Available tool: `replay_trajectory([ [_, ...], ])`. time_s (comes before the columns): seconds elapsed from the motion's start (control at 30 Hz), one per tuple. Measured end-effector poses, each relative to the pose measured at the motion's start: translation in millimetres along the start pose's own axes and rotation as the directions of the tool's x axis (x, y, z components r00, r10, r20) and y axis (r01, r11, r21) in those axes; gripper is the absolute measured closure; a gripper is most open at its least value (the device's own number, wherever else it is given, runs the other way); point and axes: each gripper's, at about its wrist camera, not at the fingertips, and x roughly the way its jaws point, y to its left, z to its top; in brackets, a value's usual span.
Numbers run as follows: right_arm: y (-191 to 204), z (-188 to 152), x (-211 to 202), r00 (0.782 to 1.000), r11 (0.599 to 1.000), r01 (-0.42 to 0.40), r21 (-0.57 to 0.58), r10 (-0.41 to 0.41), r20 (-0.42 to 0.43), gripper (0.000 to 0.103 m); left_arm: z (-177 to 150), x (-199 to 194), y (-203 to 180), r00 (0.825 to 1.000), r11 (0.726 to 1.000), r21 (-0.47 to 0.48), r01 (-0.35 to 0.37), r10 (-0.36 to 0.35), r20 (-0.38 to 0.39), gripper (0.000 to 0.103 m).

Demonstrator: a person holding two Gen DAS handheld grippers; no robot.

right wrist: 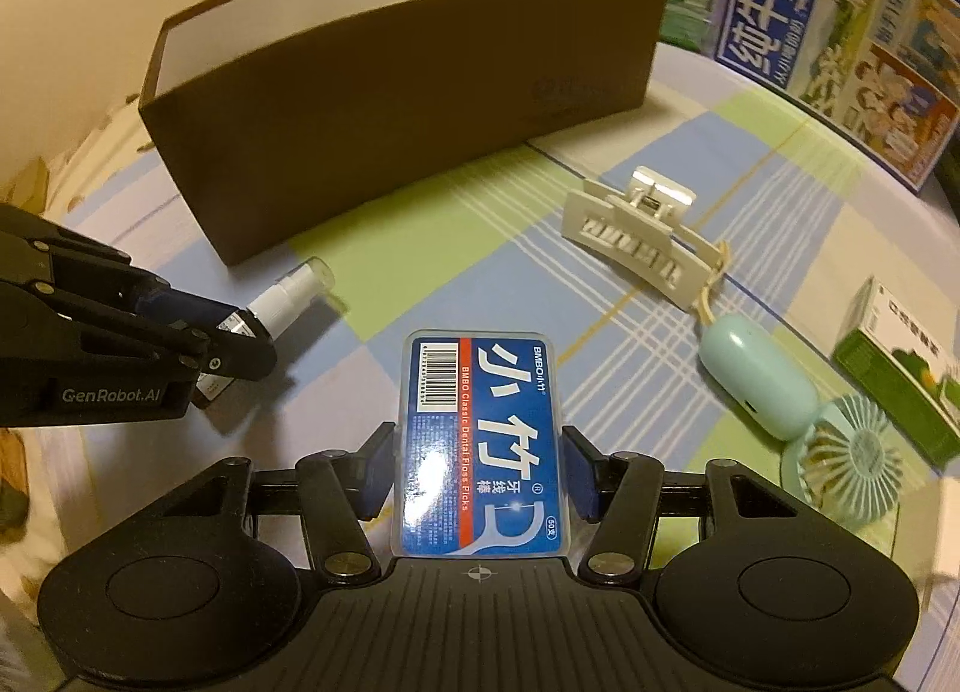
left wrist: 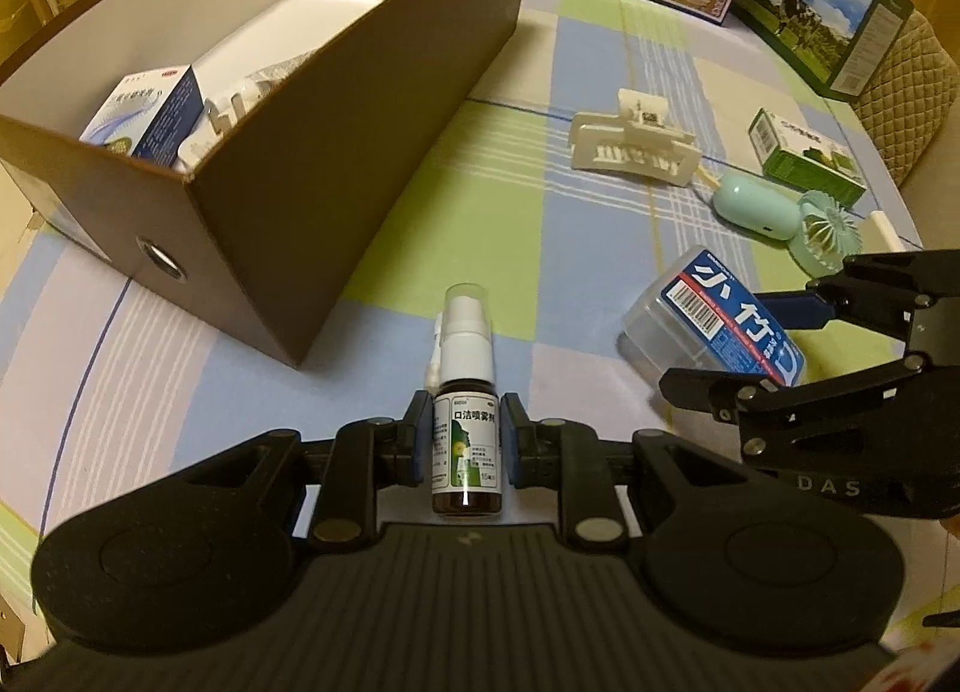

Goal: Organize rigid objects
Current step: 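Carry the spray bottle and toothpick case over the brown box with both tools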

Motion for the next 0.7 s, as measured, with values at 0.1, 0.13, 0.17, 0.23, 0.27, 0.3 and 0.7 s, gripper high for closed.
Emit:
replay_trajectory([
  [0.1, 1, 0, -12, 1.000, 1.000, 0.000, 0.017, 0.000, 0.017, 0.050, 2, -8, -2, 1.000, 1.000, 0.009, 0.008, -0.009, 0.014, 0.084],
  [0.13, 1, 1, -14, 1.000, 1.000, 0.001, 0.020, -0.001, 0.021, 0.050, 3, -10, -3, 1.000, 1.000, 0.011, 0.010, -0.010, 0.017, 0.084],
  [0.17, 1, 1, -17, 1.000, 1.000, 0.002, 0.023, -0.003, 0.025, 0.050, 5, -13, -4, 1.000, 1.000, 0.013, 0.014, -0.014, 0.023, 0.084],
  [0.23, 2, 3, -23, 0.999, 1.000, 0.004, 0.030, -0.005, 0.033, 0.050, 7, -19, -5, 0.999, 1.000, 0.019, 0.021, -0.021, 0.034, 0.084],
  [0.27, 2, 3, -25, 0.999, 0.999, 0.002, 0.035, -0.004, 0.037, 0.050, 9, -22, -5, 0.999, 0.999, 0.022, 0.023, -0.024, 0.038, 0.084],
  [0.3, 2, 4, -28, 0.999, 0.999, 0.000, 0.040, -0.002, 0.039, 0.050, 10, -25, -5, 0.999, 0.999, 0.025, 0.027, -0.028, 0.043, 0.084],
  [0.7, 18, 30, -64, 0.995, 0.998, 0.009, 0.068, -0.016, 0.103, 0.050, 36, -72, -3, 0.988, 0.994, 0.069, 0.081, -0.089, 0.129, 0.084],
])
